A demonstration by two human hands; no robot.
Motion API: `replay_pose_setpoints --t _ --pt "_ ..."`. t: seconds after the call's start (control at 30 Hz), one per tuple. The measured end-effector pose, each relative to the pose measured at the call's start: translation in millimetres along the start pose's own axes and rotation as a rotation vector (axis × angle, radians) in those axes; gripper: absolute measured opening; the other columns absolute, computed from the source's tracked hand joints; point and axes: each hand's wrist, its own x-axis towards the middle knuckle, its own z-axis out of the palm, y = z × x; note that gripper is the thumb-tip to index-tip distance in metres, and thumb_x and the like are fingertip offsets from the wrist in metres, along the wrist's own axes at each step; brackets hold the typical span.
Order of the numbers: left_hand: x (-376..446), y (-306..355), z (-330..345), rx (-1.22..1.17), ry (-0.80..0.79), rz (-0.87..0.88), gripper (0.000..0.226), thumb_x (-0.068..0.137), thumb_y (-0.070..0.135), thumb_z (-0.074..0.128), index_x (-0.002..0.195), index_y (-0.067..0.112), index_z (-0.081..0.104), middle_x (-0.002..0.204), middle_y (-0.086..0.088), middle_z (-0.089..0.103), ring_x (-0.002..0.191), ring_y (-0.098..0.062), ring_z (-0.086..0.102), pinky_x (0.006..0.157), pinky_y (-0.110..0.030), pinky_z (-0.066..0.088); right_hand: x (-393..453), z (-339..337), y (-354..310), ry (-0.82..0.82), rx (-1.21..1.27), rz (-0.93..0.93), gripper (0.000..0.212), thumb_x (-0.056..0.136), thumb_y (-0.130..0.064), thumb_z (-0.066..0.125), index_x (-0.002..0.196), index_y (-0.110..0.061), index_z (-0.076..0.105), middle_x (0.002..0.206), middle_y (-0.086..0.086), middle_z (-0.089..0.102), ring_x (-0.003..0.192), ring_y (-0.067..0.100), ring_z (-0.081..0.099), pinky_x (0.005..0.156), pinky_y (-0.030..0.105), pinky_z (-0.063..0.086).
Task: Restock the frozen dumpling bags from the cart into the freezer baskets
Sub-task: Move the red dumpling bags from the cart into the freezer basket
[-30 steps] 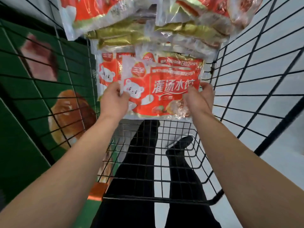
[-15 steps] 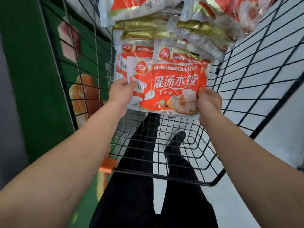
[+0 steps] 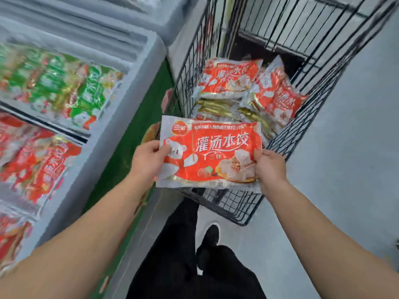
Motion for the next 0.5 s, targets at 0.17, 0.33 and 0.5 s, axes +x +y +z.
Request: replay_pose_setpoints --t 0.17,0.33,0.5 --pt "-74 -14 -62 -0.144 0.134 -0.025 0.018 0.086 0.032 0.07 0.08 0.017 0.077 0.081 -0.001 0.078 0.082 -0.025 0.075 0.083 -0.054 0.059 -68 5 -33 -0.156 -0.056 -0.134 0.015 0.094 -0.015 0.058 0.09 -0.013 0.072 0.089 0.005 0.075 0.084 0.025 0.07 0.084 0.044 0.058" --pt "-130 -31 -127 -0.329 0.282 -0.085 0.013 0.094 0.021 0.067 0.086 0.014 0.075 0.083 -0.004 0.078 0.08 -0.027 0.075 0.084 -0.052 0.06 -128 42 -55 -0.326 -0.169 -0.24 0.023 0.094 -0.012 0.055 0.078 -0.011 0.072 0.084 0.008 0.077 0.086 0.032 0.073 0.089 0.053 0.056" --pt "-170 -67 -188 -0.468 0.407 -0.113 0.014 0.094 0.016 0.067 0.083 0.012 0.075 0.081 -0.005 0.078 0.081 -0.03 0.075 0.084 -0.054 0.059 -184 99 -68 -0.472 -0.269 -0.329 0.024 0.095 -0.012 0.058 0.075 -0.011 0.072 0.08 0.006 0.077 0.085 0.031 0.073 0.088 0.054 0.057"
